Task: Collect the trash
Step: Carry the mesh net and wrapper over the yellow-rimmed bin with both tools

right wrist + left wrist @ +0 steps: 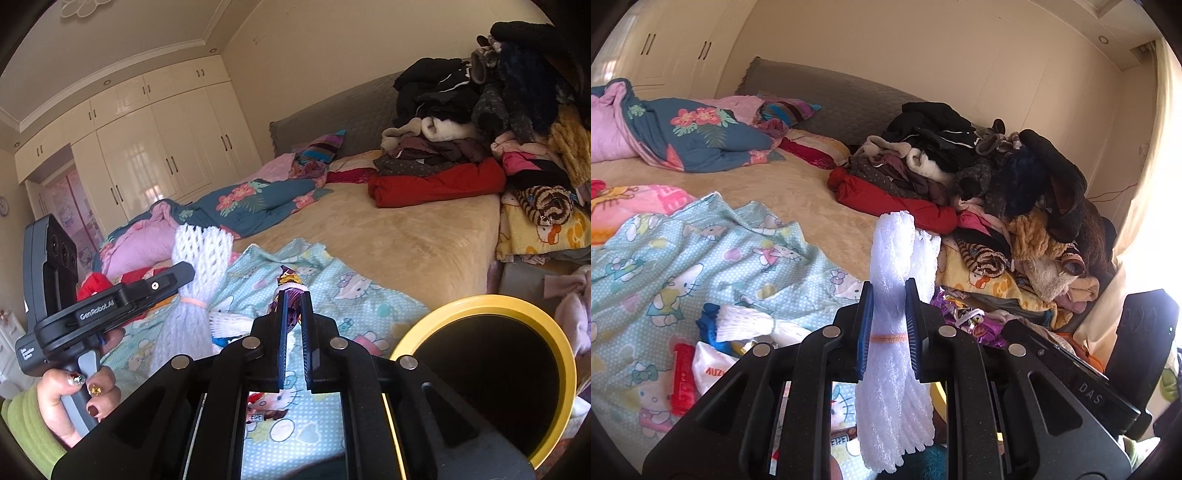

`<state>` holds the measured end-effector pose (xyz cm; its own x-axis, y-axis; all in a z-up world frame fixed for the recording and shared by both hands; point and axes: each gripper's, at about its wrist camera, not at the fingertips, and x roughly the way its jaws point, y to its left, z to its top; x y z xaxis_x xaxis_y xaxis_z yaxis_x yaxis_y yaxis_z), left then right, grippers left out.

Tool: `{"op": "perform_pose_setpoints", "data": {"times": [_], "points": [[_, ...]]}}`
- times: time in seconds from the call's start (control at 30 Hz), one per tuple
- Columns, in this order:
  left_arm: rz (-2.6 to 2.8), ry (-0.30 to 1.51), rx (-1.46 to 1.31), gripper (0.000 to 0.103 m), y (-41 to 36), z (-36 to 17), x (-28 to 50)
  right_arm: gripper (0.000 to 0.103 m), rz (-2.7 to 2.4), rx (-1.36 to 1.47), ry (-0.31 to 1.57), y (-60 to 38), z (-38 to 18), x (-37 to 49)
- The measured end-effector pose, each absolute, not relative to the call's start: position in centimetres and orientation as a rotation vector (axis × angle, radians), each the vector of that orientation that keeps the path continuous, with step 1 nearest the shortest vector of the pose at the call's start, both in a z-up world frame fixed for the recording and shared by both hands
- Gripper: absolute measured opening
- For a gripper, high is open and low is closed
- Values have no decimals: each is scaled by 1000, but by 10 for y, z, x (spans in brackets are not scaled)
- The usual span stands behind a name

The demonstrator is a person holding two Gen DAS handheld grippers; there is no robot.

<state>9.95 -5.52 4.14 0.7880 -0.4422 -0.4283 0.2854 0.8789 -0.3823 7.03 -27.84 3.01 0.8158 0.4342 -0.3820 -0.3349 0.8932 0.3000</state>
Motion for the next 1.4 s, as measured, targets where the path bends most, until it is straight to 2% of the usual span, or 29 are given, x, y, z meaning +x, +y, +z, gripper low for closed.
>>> {"op": "perform_pose_setpoints", "data": {"times": [1.4], "points": [[-584, 620, -190, 10, -171, 10, 97, 7, 163, 408, 446, -414, 10, 75]]}}
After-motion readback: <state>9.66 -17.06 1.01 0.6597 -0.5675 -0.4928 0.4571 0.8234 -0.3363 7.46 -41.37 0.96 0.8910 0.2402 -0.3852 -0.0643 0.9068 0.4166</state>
